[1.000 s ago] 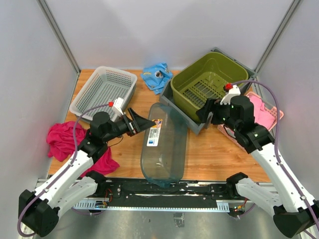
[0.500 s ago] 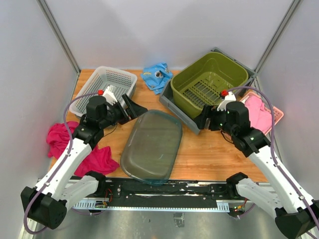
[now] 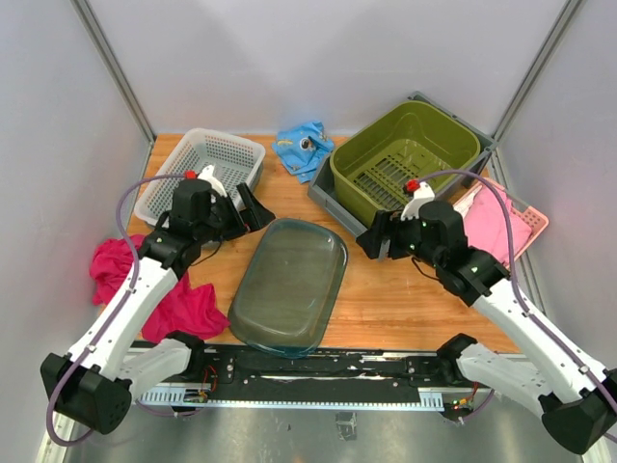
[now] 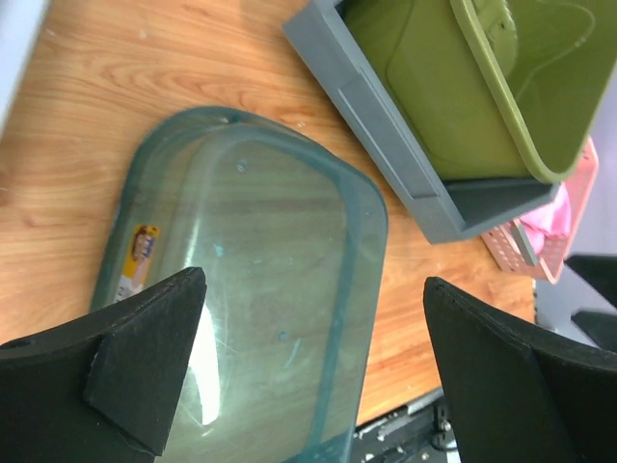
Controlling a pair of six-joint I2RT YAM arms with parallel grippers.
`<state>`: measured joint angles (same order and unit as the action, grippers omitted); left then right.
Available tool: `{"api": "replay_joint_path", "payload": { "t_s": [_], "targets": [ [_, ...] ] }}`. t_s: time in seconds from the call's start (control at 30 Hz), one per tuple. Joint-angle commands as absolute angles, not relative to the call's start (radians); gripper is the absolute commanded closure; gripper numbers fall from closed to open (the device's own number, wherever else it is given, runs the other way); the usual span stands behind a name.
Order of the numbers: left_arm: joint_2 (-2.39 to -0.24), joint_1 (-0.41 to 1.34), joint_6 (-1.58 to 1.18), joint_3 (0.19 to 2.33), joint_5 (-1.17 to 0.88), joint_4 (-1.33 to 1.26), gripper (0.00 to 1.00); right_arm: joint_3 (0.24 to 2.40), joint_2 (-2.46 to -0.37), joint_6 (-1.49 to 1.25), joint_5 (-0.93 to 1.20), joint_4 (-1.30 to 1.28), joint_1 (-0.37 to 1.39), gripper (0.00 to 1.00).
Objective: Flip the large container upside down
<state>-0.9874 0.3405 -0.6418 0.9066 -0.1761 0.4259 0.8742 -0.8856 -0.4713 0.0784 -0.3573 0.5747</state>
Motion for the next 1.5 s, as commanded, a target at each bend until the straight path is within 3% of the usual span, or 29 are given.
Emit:
{"api": "replay_joint_path", "payload": {
  "t_s": [0.0,0.3,0.57,0.73,0.9,1.03,1.17,1.27,1.47],
  "targets": [
    [-1.027,0.336,-0.561,1.022,0.016,0.552,0.01,0.886,-0.906,-0.469,0.024,-0.325,0.664,0.16],
    [-1.245,0.334,-0.452,1.272,0.253,0.735,0.01,0.924,-0.967,-0.407,-0.088,-0.362,0.825,0.16],
    [-1.458,0.334,-0.244,1.375,0.350,0.658,0.02,0.941,-0.946,-0.355,-0.220,-0.447,0.827,0.16],
    [-1.588,0.334,-0.185,1.377,0.346,0.579,0.15,0.915,-0.905,-0.355,-0.270,-0.461,0.827,0.15],
    [-1.660,0.331,-0.167,1.332,0.407,0.484,0.20,0.920,-0.899,-0.365,-0.286,-0.488,0.825,0.15],
    [-1.691,0.326,-0.156,1.311,0.367,0.433,0.29,0.920,-0.899,-0.363,-0.293,-0.497,0.826,0.15],
    [-1.734,0.324,-0.144,1.320,0.351,0.425,0.43,0.921,-0.900,-0.365,-0.290,-0.501,0.826,0.16],
    [-1.745,0.324,-0.136,1.317,0.369,0.403,0.58,0.923,-0.904,-0.365,-0.284,-0.502,0.826,0.16],
    [-1.757,0.320,-0.118,1.356,0.369,0.432,0.75,0.938,-0.944,-0.367,-0.210,-0.492,0.827,0.17]
  ]
}}
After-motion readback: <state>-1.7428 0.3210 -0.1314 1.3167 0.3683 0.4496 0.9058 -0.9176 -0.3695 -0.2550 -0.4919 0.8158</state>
